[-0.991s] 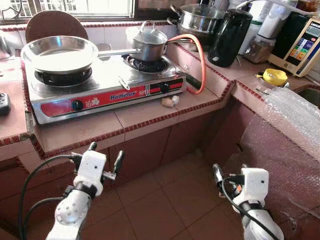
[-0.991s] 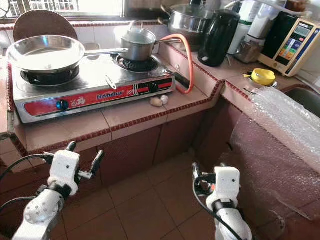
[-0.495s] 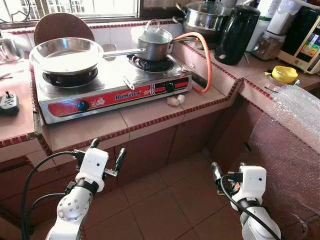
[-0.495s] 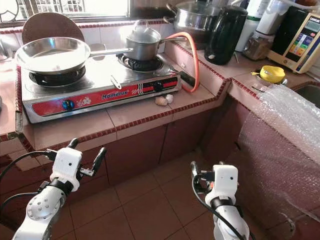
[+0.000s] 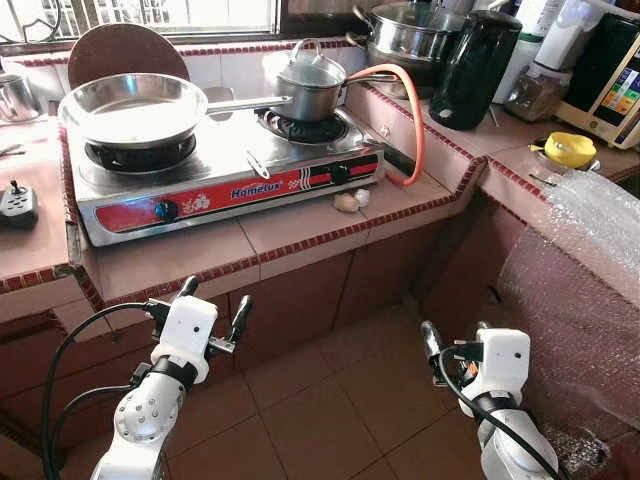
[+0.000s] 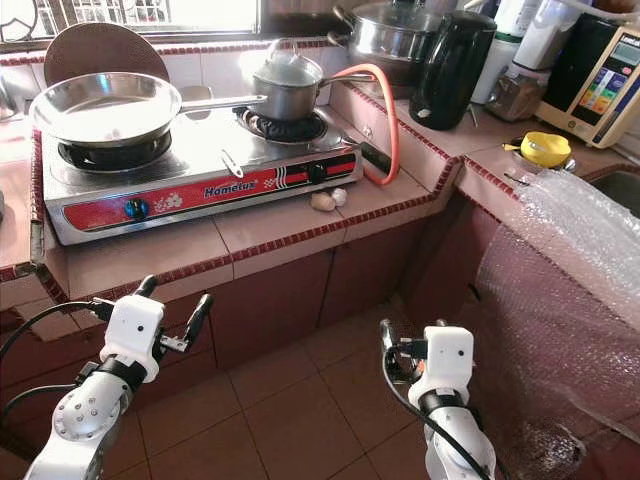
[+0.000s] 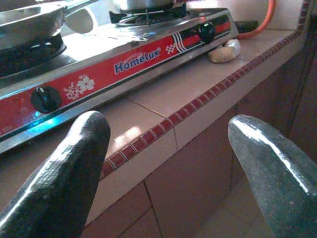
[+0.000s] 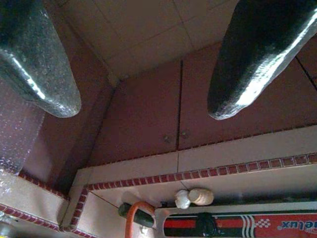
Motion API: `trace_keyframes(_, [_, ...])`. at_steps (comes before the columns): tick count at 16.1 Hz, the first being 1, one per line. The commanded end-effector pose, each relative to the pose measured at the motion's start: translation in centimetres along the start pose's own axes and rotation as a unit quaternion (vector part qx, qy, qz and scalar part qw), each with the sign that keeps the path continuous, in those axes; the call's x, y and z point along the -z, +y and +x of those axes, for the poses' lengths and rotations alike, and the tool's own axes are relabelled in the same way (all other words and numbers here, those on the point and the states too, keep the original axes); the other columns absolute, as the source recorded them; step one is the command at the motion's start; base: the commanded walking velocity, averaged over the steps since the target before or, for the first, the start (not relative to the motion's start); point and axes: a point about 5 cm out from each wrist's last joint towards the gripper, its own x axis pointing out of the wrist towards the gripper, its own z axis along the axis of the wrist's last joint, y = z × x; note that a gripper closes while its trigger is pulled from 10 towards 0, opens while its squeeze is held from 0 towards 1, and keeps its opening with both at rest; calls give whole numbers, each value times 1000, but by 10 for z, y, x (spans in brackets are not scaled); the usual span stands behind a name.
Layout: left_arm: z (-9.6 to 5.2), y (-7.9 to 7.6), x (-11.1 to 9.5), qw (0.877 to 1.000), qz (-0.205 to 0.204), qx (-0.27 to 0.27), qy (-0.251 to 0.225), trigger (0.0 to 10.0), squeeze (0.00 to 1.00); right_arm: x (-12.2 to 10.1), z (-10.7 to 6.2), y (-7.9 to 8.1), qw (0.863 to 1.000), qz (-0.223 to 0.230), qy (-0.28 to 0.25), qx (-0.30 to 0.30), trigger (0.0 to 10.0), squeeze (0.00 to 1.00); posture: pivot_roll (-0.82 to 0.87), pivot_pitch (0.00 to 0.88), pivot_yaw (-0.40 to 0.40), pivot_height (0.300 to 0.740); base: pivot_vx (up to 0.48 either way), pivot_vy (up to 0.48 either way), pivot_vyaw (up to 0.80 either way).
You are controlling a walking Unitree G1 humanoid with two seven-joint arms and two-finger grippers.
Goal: Kitchen organization
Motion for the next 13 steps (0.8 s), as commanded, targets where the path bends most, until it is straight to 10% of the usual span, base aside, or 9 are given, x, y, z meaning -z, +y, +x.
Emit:
trace_keyframes(1, [2,-4,0,1000,4,4,1,10000,0,-1,1,-3,1000,-4,-3,2,10000,0,224,0,-98,740,0,0,0])
trace_keyframes(13, [16,1,-10,998,41,44,-17,10000,0,-4,7,2,1000,9,-23,19,10000,0,205,0,24,740,0,0,0])
